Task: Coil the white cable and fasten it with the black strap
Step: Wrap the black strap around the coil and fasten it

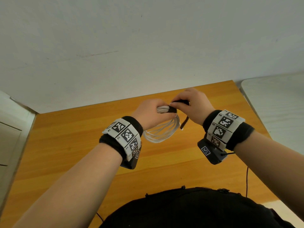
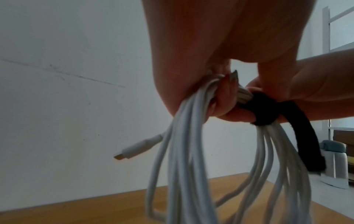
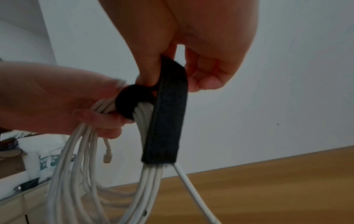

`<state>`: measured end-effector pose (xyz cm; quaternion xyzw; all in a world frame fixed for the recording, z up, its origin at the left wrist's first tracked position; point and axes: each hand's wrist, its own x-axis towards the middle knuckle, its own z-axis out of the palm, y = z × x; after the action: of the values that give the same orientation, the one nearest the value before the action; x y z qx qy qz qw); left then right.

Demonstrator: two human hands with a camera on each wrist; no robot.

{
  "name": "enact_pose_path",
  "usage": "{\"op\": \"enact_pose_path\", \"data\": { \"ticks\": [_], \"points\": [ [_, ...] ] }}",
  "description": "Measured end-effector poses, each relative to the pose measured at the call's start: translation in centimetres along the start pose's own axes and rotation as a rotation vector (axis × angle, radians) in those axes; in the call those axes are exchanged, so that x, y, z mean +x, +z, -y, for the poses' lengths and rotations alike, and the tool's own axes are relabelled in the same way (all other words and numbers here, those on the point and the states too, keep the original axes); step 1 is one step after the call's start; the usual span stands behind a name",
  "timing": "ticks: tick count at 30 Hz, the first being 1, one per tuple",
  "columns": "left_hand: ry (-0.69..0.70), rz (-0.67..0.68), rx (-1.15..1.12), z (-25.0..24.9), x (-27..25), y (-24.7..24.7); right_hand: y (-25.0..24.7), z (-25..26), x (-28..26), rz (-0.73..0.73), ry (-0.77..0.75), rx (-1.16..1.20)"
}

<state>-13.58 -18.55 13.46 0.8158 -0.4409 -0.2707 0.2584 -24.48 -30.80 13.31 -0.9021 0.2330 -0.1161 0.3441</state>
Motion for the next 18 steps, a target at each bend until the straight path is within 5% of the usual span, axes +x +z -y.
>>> {"op": "enact_pose_path", "data": {
  "ticks": [5,12,18],
  "points": [
    [0.008,-0.074,-0.044,0.5,-0.2,0.2,0.2,-0.5,0.1,0.01,0.065,0.054],
    [0.0,-0.063,-0.101,0.7,-0.1,0.1,0.7,-0.5,-0.1,-0.259,0.094,-0.068],
    [-0.014,-0.083,-0.18,0.3,-0.1,0.5,0.9,0.2,-0.1,-0.116,0.003,-0.048]
  ]
}}
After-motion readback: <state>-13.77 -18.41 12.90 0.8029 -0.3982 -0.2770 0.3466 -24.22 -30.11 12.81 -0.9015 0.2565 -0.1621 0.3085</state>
